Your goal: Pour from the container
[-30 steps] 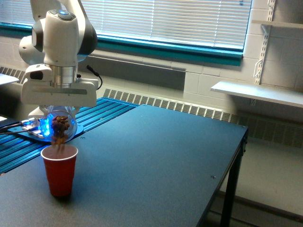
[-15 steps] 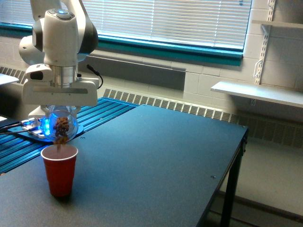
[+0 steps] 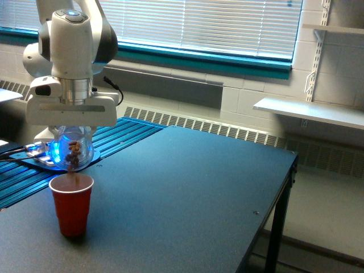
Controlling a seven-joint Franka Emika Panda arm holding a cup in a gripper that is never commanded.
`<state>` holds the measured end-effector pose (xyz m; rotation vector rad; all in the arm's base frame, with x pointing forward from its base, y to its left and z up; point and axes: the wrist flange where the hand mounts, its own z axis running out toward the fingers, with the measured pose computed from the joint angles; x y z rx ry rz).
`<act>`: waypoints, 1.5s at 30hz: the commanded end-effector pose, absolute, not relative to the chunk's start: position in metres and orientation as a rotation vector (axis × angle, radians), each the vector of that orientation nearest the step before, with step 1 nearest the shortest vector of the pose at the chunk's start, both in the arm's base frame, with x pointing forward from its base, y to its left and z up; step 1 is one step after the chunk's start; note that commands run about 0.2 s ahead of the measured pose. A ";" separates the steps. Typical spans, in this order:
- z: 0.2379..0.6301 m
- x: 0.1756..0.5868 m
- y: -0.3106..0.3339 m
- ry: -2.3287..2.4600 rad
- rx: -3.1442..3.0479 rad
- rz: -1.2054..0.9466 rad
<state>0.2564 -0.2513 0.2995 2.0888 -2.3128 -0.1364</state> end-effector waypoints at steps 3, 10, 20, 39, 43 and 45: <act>0.302 0.255 -0.257 -2.334 2.099 -0.162; 0.305 0.255 -0.262 -2.347 2.092 -0.164; 0.306 0.255 -0.265 -2.341 2.092 -0.180; 0.306 0.259 -0.269 -2.363 2.093 -0.182; 0.307 0.259 -0.269 -2.368 2.101 -0.169; 0.308 0.259 -0.270 -2.369 2.103 -0.157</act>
